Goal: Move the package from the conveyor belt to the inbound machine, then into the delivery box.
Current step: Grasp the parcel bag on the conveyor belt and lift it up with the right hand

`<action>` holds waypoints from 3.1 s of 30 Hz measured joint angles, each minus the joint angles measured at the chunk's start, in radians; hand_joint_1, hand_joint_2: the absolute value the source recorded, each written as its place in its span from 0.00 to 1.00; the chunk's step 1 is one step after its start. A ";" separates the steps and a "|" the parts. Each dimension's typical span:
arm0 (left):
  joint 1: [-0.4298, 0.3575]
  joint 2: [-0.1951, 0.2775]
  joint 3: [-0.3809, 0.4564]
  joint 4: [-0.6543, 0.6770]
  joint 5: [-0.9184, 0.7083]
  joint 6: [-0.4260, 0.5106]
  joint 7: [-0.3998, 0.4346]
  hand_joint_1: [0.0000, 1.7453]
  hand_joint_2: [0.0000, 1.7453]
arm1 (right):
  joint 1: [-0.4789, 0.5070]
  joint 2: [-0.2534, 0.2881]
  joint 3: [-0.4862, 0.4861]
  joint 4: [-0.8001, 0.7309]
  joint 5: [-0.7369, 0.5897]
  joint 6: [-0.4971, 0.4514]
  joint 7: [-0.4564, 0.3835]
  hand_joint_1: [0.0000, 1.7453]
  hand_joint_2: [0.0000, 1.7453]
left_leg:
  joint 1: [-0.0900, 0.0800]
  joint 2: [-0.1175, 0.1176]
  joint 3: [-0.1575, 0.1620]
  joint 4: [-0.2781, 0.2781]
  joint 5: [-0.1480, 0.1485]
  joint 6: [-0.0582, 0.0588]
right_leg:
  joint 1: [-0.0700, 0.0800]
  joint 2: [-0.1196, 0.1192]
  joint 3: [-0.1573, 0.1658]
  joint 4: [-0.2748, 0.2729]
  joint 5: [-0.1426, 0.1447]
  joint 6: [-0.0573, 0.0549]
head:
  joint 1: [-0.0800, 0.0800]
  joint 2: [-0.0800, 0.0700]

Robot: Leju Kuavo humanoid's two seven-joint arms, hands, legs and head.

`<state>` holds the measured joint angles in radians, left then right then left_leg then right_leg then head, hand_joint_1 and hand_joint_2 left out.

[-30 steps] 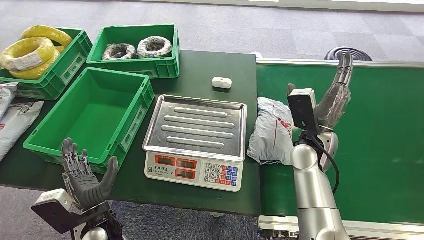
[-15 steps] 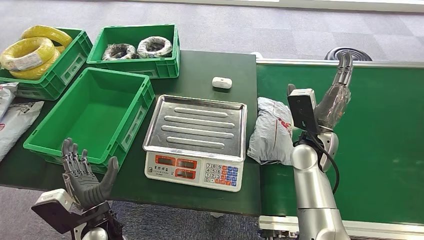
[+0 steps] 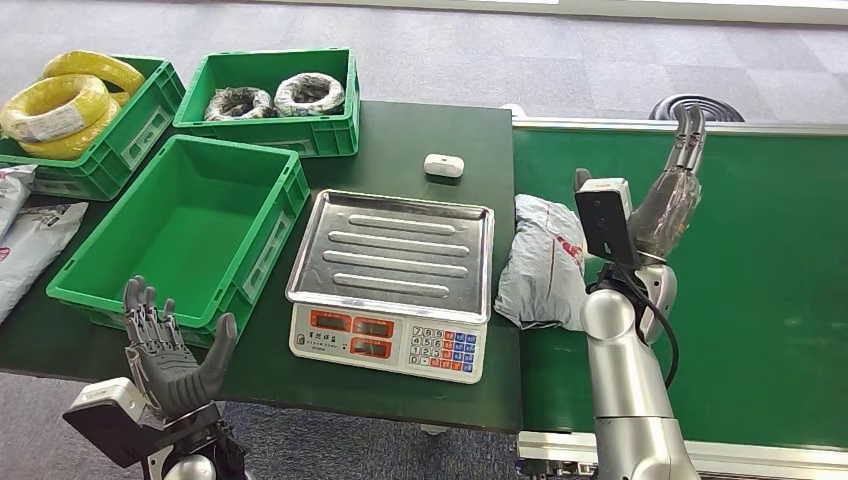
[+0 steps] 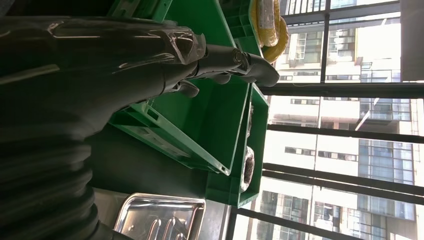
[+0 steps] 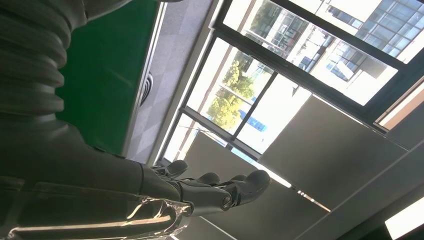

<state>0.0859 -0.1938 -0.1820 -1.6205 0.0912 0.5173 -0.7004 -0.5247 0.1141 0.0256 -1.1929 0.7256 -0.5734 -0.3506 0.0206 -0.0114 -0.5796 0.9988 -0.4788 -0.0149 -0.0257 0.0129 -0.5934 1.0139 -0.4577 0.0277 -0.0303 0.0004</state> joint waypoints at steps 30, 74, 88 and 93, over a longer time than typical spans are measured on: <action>-0.030 0.019 -0.005 0.058 0.106 -0.125 0.044 0.00 1.00 | -0.303 -0.288 -0.040 0.744 0.775 -0.113 0.694 0.00 1.00 | 0.000 -0.006 -0.004 0.001 0.002 0.004 | 0.000 -0.006 0.000 -0.001 0.002 0.002 | 0.004 0.000; -0.087 0.015 0.006 0.114 0.094 -0.159 0.050 0.00 1.00 | -0.321 -0.206 -0.286 0.853 0.449 0.690 0.289 0.00 1.00 | -0.001 -0.005 -0.003 0.002 0.002 0.003 | 0.000 -0.005 -0.001 -0.001 0.002 0.002 | 0.004 0.000; -0.094 0.007 0.008 0.132 0.073 -0.166 0.064 0.00 1.00 | -0.328 -0.189 -0.282 0.875 0.464 0.768 0.297 0.00 1.00 | -0.001 -0.005 -0.003 0.002 0.002 0.003 | 0.000 -0.005 0.000 0.000 0.002 0.002 | 0.004 0.000; -0.100 0.003 0.010 0.131 0.058 -0.166 0.080 0.00 1.00 | -0.329 -0.164 -0.274 0.875 0.452 0.784 0.268 0.00 1.00 | 0.000 -0.005 -0.003 0.002 0.002 0.003 | 0.000 -0.005 0.000 0.000 0.002 0.002 | 0.004 0.000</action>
<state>-0.0141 -0.1905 -0.1716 -1.4891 0.1492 0.3510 -0.6207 -0.8534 -0.0504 -0.2479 -0.3182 1.1779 0.2108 -0.0830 0.0202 -0.0162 -0.5828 1.0003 -0.4764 -0.0115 -0.0259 0.0075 -0.5938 1.0134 -0.4561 0.0296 -0.0266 0.0004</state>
